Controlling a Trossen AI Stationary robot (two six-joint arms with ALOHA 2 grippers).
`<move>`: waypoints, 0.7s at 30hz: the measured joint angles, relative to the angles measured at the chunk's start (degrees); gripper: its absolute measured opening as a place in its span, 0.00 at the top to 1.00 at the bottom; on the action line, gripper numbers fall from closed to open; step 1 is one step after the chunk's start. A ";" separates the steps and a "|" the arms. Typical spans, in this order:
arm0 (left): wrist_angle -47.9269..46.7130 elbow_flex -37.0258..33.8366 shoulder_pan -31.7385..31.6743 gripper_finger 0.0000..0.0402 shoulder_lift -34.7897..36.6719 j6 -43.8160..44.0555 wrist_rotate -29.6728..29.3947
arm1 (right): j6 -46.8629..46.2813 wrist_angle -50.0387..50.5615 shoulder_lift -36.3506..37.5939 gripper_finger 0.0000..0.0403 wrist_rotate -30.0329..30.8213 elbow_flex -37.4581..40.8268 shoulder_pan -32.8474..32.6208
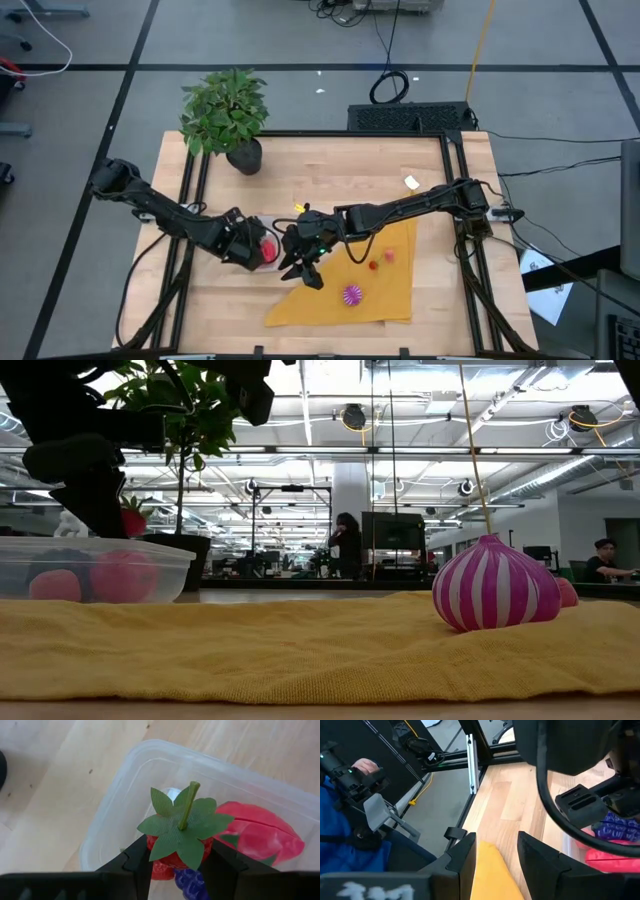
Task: Pick and placing Produce into tupperware
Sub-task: Put the left red strawberry into the transparent bin
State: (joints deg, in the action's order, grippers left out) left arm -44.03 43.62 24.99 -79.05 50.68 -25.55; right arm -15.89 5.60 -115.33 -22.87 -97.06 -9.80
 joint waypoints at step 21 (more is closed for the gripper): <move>-0.98 0.04 -1.99 0.64 0.00 0.27 4.33 | 0.12 0.56 0.00 0.67 -0.05 0.00 -0.02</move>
State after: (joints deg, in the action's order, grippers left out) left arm -45.01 43.66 23.00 -79.05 50.94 -21.21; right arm -15.77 6.16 -115.33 -22.92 -97.06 -9.82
